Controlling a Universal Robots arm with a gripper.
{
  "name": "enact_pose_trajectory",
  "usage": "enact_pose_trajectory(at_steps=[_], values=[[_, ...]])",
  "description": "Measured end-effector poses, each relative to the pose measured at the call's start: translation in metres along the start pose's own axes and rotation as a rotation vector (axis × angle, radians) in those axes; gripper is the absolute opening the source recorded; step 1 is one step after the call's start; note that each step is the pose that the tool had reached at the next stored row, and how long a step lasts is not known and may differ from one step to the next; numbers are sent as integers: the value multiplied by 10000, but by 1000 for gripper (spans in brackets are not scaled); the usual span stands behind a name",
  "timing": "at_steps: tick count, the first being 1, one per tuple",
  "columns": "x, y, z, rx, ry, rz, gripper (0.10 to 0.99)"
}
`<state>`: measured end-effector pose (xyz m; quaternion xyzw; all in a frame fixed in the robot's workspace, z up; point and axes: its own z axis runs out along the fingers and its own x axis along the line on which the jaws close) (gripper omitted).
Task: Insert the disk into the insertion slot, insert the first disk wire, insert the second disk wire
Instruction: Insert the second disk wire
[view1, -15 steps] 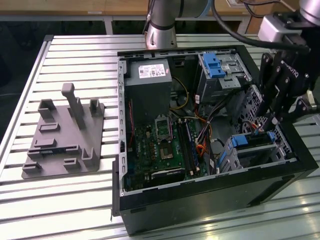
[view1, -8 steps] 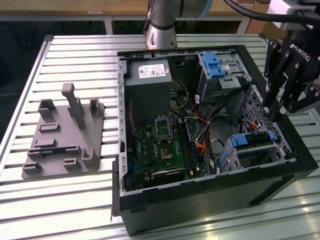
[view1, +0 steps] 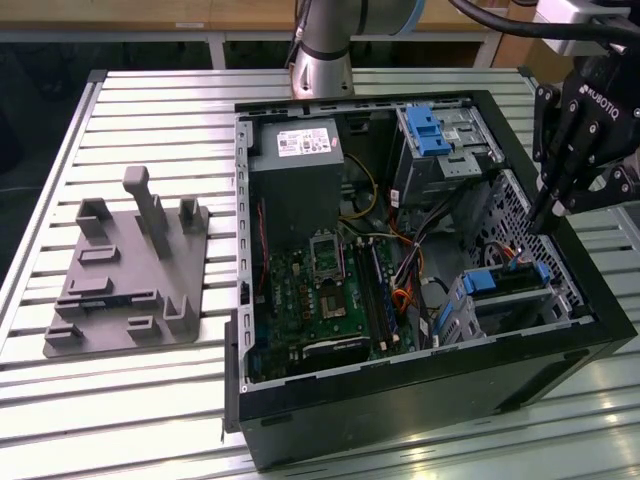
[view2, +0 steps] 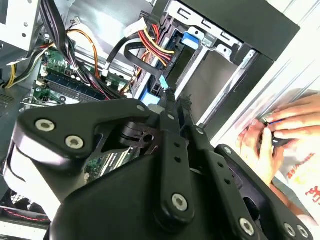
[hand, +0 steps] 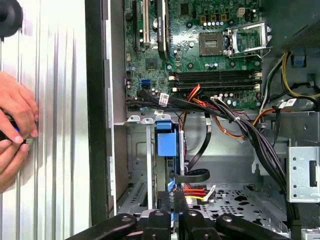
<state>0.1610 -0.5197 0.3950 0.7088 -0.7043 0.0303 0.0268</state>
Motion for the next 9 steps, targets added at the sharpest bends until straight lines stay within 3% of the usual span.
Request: enact_pose_trajectory(at_steps=[9], values=[[-1, 0, 0, -1, 11, 0, 188]])
